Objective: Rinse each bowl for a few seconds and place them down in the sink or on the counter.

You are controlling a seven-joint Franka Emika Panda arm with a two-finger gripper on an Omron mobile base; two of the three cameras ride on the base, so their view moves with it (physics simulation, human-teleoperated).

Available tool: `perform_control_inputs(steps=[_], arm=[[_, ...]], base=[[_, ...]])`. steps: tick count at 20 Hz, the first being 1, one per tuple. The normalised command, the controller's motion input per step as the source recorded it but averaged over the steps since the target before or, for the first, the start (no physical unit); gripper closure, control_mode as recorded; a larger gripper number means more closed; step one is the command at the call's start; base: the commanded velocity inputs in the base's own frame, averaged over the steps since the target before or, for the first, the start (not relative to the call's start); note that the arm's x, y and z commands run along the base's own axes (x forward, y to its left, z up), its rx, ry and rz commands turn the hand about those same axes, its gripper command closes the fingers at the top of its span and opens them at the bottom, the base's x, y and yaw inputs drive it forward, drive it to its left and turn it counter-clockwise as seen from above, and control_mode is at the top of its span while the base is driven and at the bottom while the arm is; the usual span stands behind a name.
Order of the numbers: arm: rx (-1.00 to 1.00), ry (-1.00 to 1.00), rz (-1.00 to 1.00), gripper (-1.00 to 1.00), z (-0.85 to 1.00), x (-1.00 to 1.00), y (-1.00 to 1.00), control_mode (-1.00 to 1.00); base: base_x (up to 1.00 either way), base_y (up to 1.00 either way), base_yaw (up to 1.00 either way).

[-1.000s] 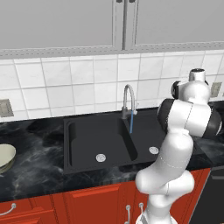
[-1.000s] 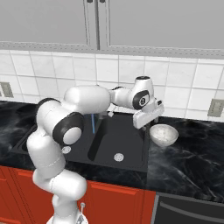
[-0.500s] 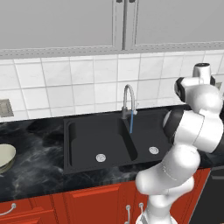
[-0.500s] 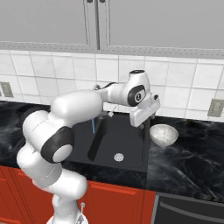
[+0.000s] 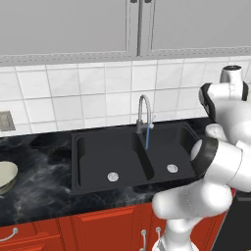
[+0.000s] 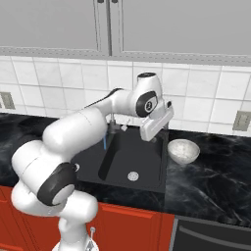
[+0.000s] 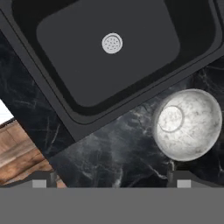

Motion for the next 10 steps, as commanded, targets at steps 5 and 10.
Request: perform_control_inputs(steps=[5, 10], arm=[[0.0, -0.02, 0.06, -1.0, 0.22, -0.31, 0.29, -1.0], [0.01, 0.02, 0.06, -1.0, 0.18, -0.24, 0.4, -1.0]], base=[[0.0, 0.0, 0.0], [0.0, 0.0, 0.0]])
